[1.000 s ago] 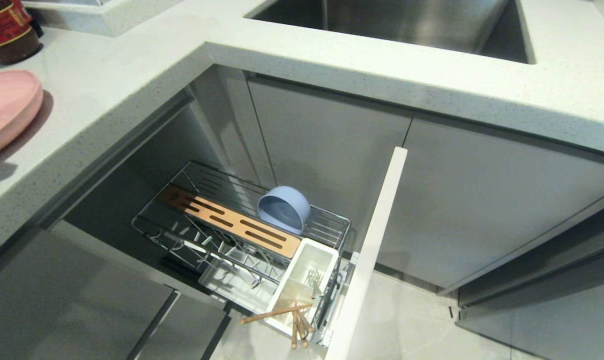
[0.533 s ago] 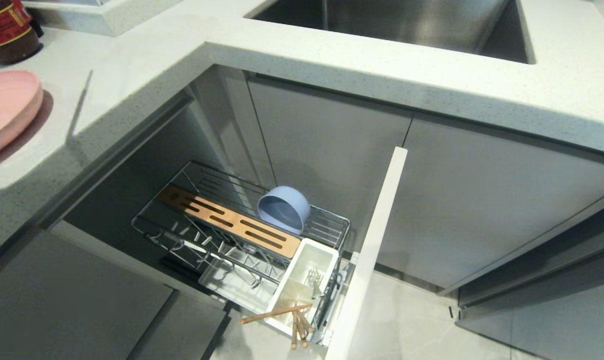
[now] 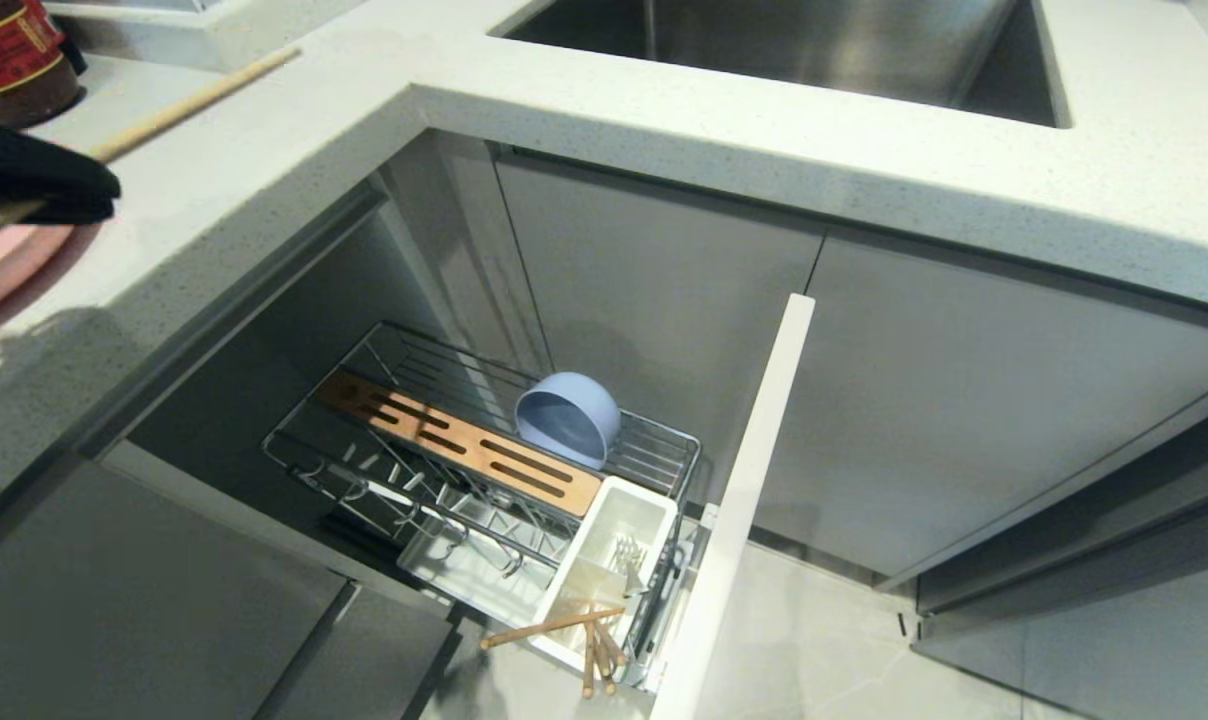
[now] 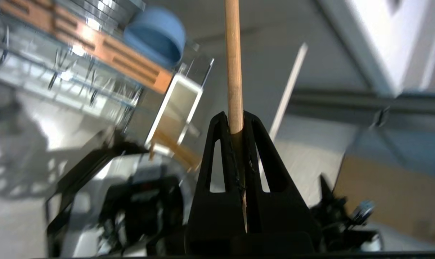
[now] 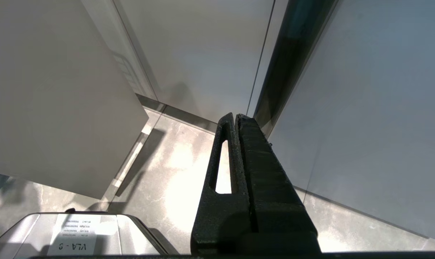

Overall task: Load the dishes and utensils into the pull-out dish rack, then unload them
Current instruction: Pick up the chopsticks and place it in the cupboard

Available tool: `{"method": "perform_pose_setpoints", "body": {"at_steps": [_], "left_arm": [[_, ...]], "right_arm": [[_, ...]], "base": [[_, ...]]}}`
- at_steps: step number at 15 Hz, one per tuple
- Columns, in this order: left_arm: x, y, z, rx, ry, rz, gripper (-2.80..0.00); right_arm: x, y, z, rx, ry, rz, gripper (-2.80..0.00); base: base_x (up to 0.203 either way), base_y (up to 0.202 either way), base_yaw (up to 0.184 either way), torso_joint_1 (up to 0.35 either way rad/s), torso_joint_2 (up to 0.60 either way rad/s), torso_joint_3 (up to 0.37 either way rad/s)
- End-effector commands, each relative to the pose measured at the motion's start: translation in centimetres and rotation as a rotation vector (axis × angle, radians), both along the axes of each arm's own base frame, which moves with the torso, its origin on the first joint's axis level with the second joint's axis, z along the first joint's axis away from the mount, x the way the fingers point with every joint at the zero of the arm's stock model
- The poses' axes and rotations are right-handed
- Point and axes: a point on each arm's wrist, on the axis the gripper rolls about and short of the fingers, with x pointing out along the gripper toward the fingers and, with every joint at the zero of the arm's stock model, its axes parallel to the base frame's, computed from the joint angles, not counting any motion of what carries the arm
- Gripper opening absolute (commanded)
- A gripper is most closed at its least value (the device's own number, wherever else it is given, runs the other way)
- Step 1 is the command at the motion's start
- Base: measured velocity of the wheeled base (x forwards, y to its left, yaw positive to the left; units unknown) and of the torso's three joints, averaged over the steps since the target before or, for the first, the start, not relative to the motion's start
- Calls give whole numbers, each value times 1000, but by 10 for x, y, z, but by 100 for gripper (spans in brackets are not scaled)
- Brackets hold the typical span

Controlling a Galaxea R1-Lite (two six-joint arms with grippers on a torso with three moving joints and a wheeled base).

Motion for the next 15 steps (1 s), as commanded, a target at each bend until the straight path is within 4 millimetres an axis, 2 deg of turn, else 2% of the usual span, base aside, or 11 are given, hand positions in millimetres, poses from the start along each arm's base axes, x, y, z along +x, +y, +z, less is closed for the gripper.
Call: {"method": "perform_pose_setpoints", "body": {"at_steps": [1, 7, 11, 15], "left_arm": [[15, -11, -10, 62, 73, -30, -280], [13, -12, -29, 303, 180, -171, -280], [10, -12, -45, 472, 307, -332, -280], [23, -21, -52, 534, 324, -428, -280]], "right_arm": [[0, 0, 0, 0, 0, 1, -280], [0, 0, 0, 0, 0, 1, -280], [0, 0, 0, -1, 0, 1, -280], [0, 0, 0, 0, 0, 0, -280]], "base": [[0, 0, 0, 0, 0, 0], [0, 0, 0, 0, 0, 0], [0, 0, 0, 0, 0, 0], [0, 0, 0, 0, 0, 0]]}}
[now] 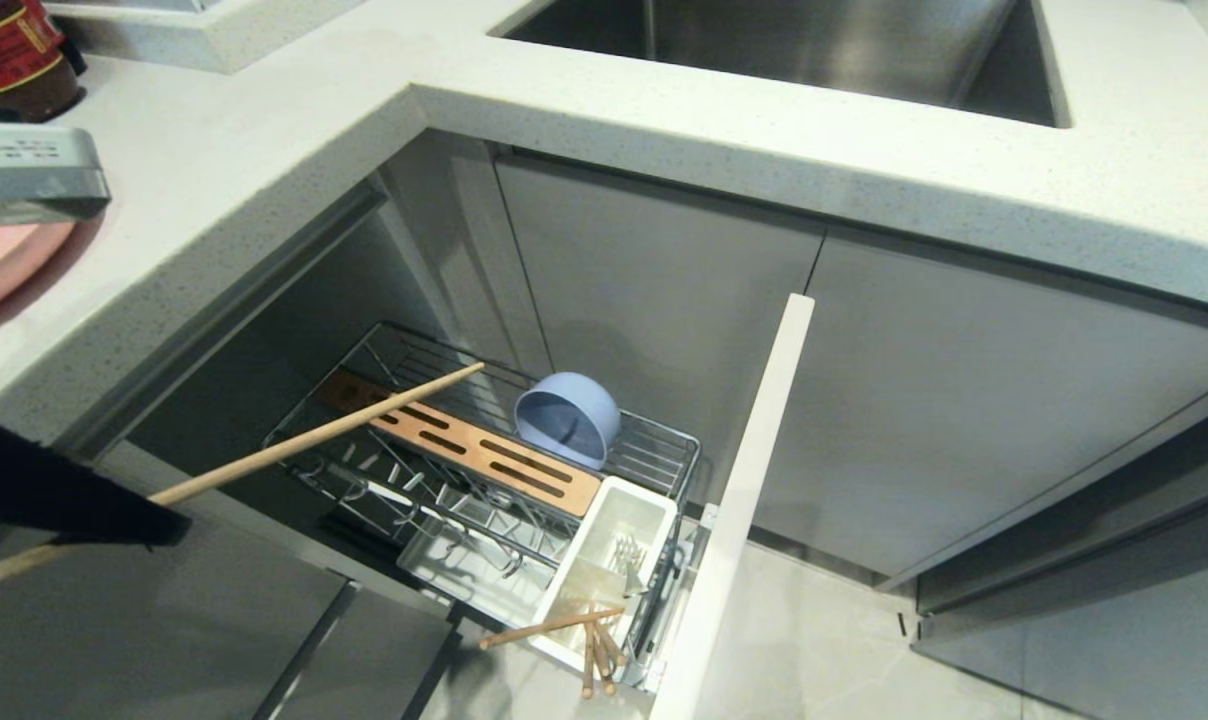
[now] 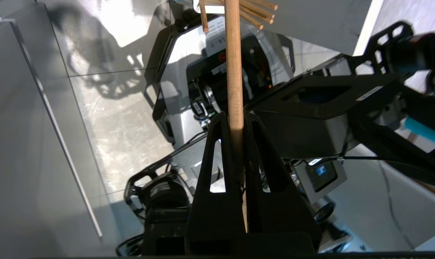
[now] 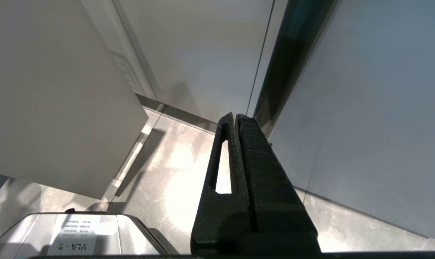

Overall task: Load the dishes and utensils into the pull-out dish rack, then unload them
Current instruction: Pick up the chopsticks and place it in the cupboard

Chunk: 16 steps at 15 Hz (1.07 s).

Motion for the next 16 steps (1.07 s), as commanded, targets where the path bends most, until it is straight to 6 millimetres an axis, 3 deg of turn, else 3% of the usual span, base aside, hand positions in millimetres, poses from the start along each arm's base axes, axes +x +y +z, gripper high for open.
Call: {"method": "perform_pose_setpoints", "body": {"at_steps": [1, 8, 12, 16], "left_arm": [[11, -7, -6, 31, 41, -11, -280], [46, -35, -29, 136, 135, -50, -280], [57, -61, -44, 191, 191, -122, -280], [62, -71, -66, 342, 227, -116, -280]], "right_arm": [[0, 0, 0, 0, 1, -1, -280], [0, 0, 0, -1, 1, 0, -280], [0, 0, 0, 0, 1, 0, -280], [0, 0, 0, -1, 1, -1, -280]], "base": [[0, 0, 0, 0, 0, 0], [0, 0, 0, 0, 0, 0], [0, 0, 0, 0, 0, 0], [0, 0, 0, 0, 0, 0]]}}
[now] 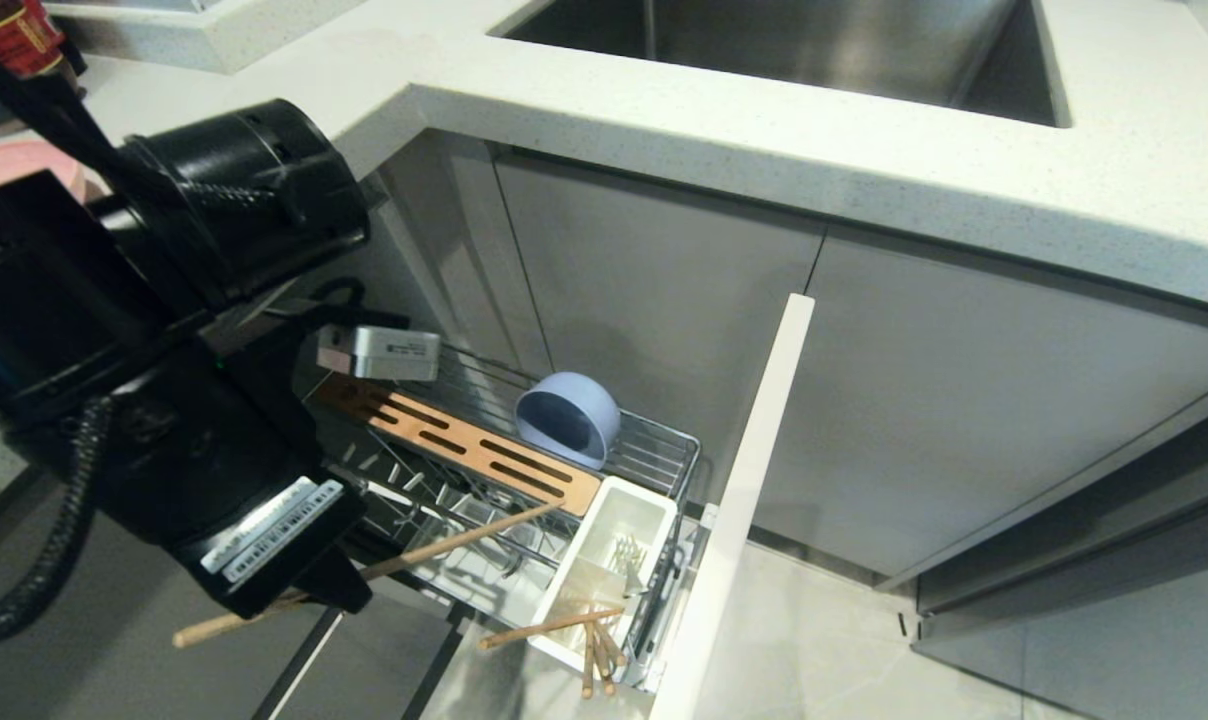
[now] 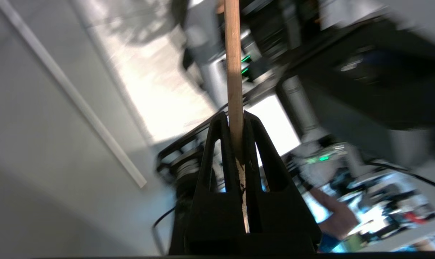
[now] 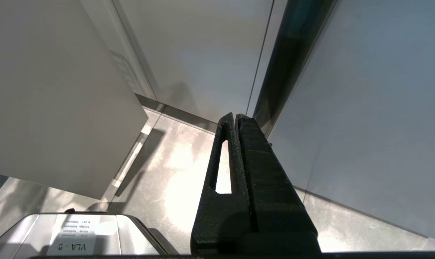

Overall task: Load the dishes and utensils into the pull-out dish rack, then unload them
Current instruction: Pick up the chopsticks and place it in the cupboard

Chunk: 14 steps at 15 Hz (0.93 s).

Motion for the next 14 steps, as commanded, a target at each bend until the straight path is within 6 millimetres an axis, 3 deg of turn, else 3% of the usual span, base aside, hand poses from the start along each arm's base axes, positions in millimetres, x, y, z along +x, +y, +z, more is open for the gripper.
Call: {"method": "perform_pose_setpoints", "body": {"at_steps": [1, 7, 14], "left_arm": [[2, -4, -11, 59, 35, -4, -280], [-8, -20, -27, 144, 70, -87, -280], [-1, -33, -45, 204, 131, -106, -280]], "right_arm": [[0, 0, 0, -1, 0, 0, -280], [0, 0, 0, 0, 0, 1, -280], [0, 0, 0, 0, 0, 0, -280]], "base": [[0, 0, 0, 0, 0, 0], [0, 0, 0, 0, 0, 0], [0, 0, 0, 0, 0, 0]]}}
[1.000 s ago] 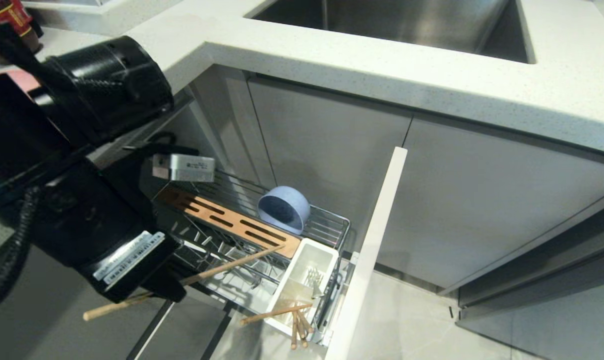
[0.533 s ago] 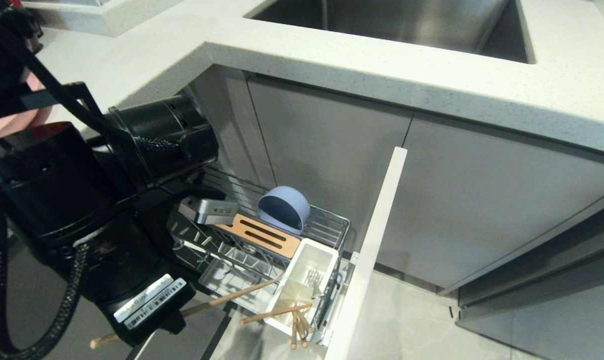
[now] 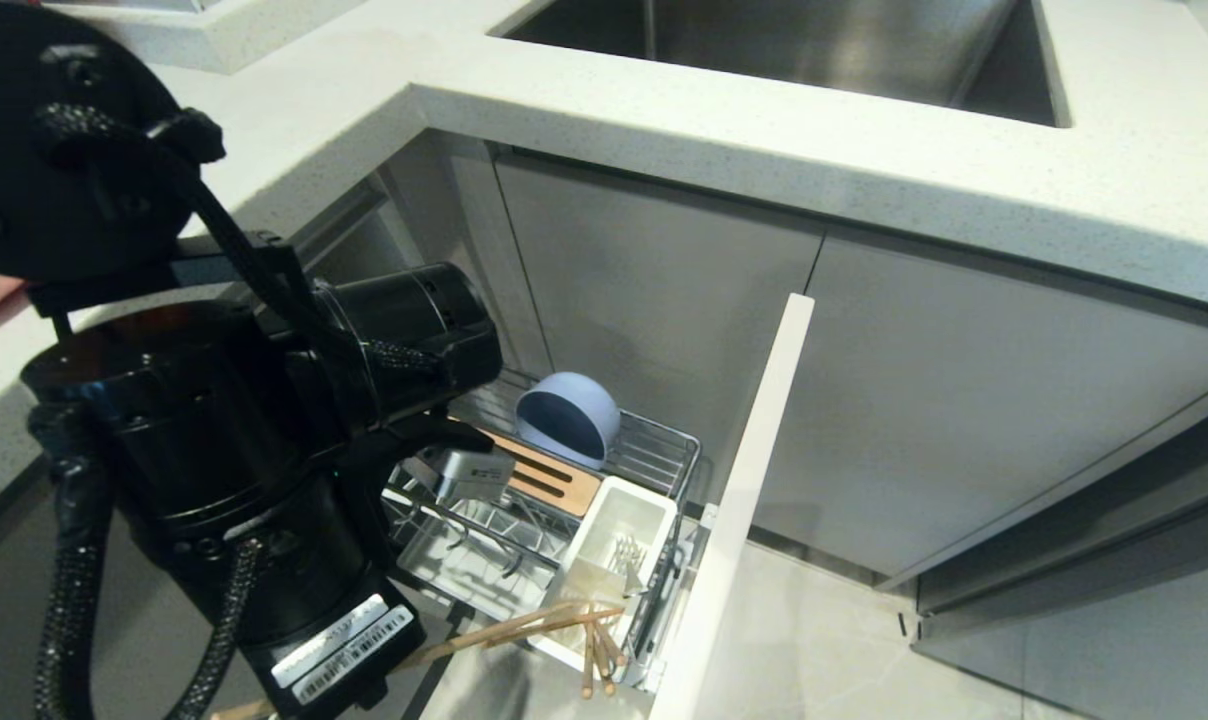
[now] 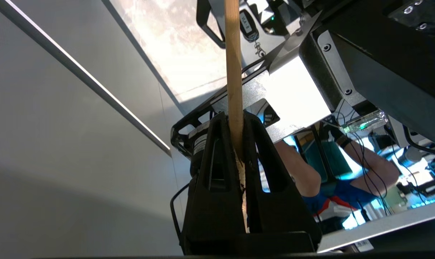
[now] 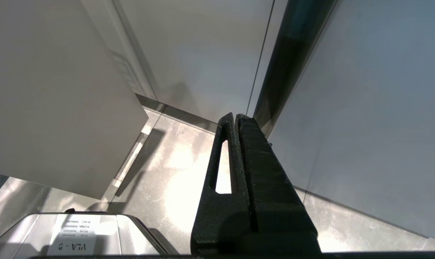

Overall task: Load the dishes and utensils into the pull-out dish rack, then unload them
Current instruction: Pick up the chopsticks and place it in the cupboard

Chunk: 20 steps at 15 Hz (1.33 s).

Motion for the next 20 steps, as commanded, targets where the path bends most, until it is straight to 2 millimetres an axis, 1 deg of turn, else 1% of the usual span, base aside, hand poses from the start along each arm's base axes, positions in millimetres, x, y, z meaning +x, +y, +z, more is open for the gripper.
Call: {"method": "perform_pose_setpoints", "body": {"at_steps": [1, 3, 6, 11, 17, 20], "left_arm": [[4, -5, -7, 27, 26, 7, -280], [7, -10, -12, 42, 39, 20, -280], [16, -20, -24, 76, 70, 40, -280], [30, -35, -37, 96, 97, 46, -280], [48, -55, -56, 121, 120, 124, -280], [54, -61, -65, 137, 132, 153, -280]], "right_arm": [[0, 0, 0, 0, 0, -2, -280], [0, 0, 0, 0, 0, 0, -280], [0, 0, 0, -1, 0, -1, -280], [0, 0, 0, 0, 0, -2, -280], [0, 0, 0, 0, 0, 0, -280], [0, 0, 0, 0, 0, 0, -280]], "base": [[0, 0, 0, 0, 0, 0], [0, 0, 0, 0, 0, 0], [0, 0, 0, 0, 0, 0], [0, 0, 0, 0, 0, 0], [0, 0, 0, 0, 0, 0], [0, 0, 0, 0, 0, 0]]}}
